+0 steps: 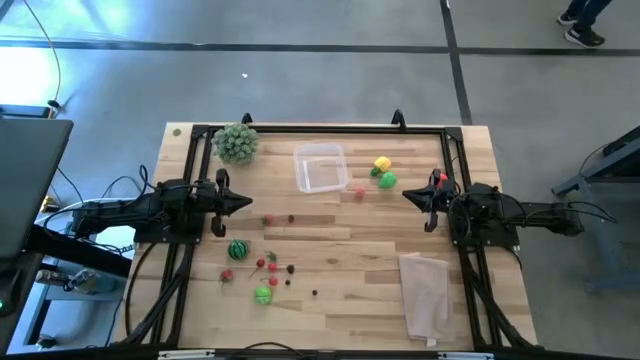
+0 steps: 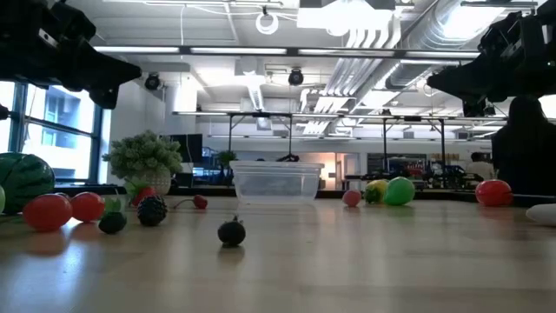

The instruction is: Pick and placing Produce into tupperware

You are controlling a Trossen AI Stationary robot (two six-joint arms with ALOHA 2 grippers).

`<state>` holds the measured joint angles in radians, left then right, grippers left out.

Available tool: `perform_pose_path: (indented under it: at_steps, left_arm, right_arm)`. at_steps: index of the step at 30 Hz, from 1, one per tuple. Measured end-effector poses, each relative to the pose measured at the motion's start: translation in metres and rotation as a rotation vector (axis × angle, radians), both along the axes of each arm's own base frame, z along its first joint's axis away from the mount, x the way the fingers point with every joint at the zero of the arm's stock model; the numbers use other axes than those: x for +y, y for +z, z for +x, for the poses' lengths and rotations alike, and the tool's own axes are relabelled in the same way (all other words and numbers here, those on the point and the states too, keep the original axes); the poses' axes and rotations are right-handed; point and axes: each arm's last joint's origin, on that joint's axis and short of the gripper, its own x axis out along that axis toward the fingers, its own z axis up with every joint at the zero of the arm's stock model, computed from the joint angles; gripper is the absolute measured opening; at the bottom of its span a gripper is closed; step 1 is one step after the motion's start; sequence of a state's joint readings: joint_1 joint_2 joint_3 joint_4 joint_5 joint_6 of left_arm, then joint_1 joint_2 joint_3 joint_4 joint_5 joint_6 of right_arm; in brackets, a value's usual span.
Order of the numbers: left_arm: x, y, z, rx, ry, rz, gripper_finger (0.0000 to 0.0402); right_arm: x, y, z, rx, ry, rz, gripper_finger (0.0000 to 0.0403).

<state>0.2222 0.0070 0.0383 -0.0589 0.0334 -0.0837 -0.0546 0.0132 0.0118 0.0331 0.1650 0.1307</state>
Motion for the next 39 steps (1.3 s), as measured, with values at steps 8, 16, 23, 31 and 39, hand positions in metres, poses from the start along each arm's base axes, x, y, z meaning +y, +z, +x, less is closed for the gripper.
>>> perform_pose_path:
  at_steps: [8, 16, 23, 31, 39]
  left_arm:
    - [0.0000, 0.0000, 0.0000, 0.000, 0.000, 0.000, 0.0001]
    - [0.0000, 0.0000, 0.0000, 0.000, 0.000, 0.000, 0.0001]
    - [0.0000, 0.0000, 0.0000, 0.000, 0.000, 0.000, 0.0001]
    - [0.0000, -0.0001, 0.0000, 0.000, 0.000, 0.000, 0.0001]
    - [0.0000, 0.0056, 0.0000, -0.057, 0.000, 0.013, 0.0001]
  right_arm:
    - [0.0000, 0.0001, 0.0000, 0.000, 0.000, 0.000, 0.0000]
    - [0.0000, 0.0000, 0.0000, 0.000, 0.000, 0.000, 0.0000]
    - [0.0000, 0.0000, 0.0000, 0.000, 0.000, 0.000, 0.0000]
    - [0.0000, 0.0001, 0.0000, 0.000, 0.000, 0.000, 0.0000]
    - [0.0000, 0.0000, 0.0000, 0.013, -0.003, -0.060, 0.0000]
